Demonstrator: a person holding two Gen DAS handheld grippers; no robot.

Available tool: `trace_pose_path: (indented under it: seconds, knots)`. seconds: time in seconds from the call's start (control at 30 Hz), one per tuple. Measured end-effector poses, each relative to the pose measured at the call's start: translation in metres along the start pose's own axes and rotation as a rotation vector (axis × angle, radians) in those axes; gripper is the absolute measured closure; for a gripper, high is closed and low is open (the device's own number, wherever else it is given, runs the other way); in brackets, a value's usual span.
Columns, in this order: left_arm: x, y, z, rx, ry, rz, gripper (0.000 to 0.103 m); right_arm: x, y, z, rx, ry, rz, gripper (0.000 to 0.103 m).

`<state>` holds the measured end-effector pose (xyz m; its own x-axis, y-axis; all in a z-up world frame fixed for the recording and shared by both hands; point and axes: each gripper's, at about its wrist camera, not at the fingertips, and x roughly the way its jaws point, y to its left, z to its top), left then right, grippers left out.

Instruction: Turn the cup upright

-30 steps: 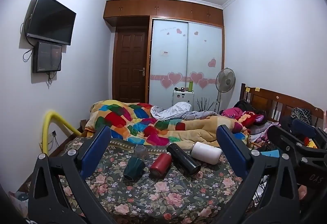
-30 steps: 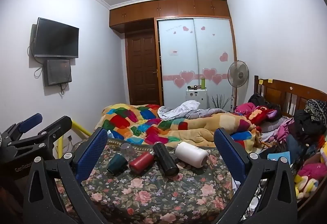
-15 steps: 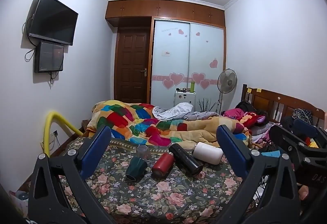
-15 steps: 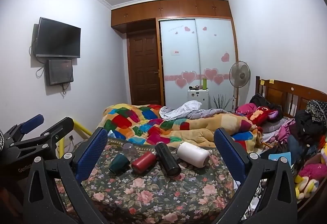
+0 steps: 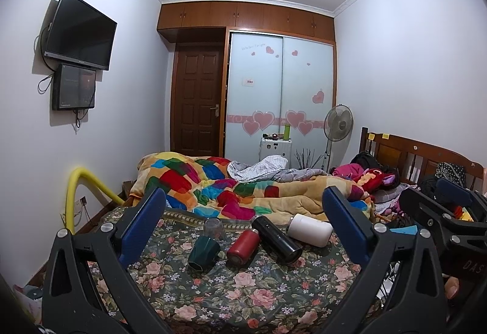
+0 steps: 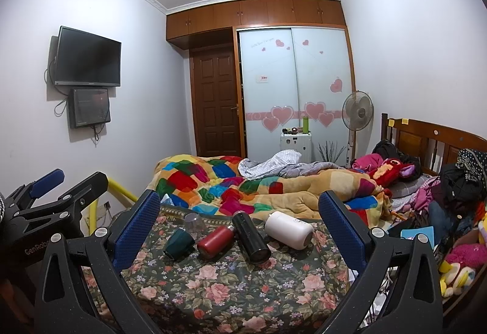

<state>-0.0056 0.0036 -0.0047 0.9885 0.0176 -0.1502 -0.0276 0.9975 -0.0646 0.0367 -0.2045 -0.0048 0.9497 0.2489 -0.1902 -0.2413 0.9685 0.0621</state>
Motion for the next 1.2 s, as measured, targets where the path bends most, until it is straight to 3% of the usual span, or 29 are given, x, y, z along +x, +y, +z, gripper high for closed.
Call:
trace_pose_path:
  seconds: [1.2]
  knots:
    - [-0.0029,-0.0037,0.0065,0.0,-0.004,-0.007,0.0,0.0005,0.002,-0.0005,0.003,-0.001,0.003,0.0]
